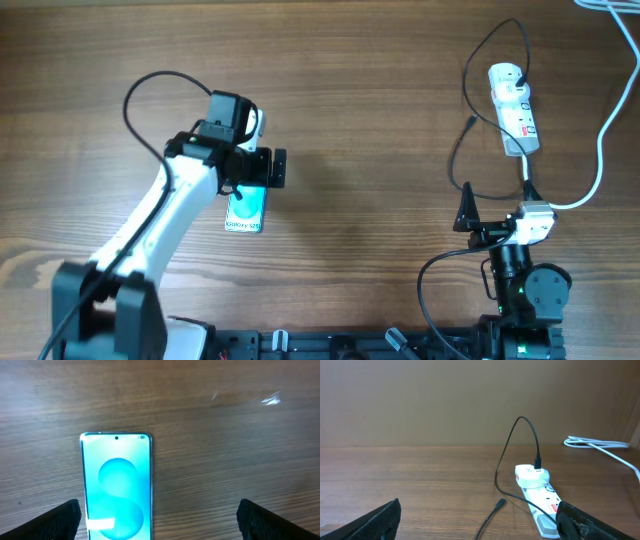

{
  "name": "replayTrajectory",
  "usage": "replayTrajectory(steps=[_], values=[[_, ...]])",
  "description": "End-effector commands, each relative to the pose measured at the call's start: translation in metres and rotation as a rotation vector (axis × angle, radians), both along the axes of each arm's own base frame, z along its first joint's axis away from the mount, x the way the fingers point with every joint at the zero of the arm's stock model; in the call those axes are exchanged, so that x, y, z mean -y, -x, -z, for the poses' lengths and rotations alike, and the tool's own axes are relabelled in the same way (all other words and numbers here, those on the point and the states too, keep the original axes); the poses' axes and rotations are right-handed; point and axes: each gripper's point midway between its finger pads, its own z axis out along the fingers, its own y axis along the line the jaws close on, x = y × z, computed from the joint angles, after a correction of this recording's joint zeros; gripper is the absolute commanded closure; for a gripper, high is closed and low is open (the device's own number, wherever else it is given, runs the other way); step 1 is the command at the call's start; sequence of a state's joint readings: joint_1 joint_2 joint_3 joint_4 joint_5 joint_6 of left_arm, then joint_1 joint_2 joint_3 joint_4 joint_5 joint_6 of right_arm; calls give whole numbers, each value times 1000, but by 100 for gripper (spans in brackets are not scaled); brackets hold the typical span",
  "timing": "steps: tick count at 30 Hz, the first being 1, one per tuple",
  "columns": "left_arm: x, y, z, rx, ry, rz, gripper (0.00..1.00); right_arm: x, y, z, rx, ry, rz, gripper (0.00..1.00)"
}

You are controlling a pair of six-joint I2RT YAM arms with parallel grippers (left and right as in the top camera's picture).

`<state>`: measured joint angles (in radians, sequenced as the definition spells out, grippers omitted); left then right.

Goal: Plug charger to phone and switch on socket
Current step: 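Move the left gripper over the blue phone and lower onto it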

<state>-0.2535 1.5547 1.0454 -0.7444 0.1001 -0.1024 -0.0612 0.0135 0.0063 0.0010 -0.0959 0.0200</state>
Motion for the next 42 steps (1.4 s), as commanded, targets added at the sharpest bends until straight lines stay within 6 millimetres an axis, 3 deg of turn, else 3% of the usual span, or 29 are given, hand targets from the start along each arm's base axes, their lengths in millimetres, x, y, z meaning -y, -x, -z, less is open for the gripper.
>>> replayTrajectory(steps=[1, 5, 10, 20, 34, 42], values=[[-13, -4, 26, -49, -118, 47, 0, 1, 0, -2, 12, 18, 8, 0], [-22, 2, 54, -131, -179, 36, 0, 1, 0, -2, 12, 18, 8, 0], [-25, 15, 68, -187, -192, 38, 0, 1, 0, -2, 12, 18, 8, 1], [-36, 60, 109, -268, -202, 45, 0, 1, 0, -2, 12, 18, 8, 0], [-30, 58, 112, -253, -165, 26, 38, 1, 0, -2, 12, 19, 8, 0], [-29, 54, 107, -264, -139, -131, 43, 1, 0, -2, 12, 18, 8, 0]])
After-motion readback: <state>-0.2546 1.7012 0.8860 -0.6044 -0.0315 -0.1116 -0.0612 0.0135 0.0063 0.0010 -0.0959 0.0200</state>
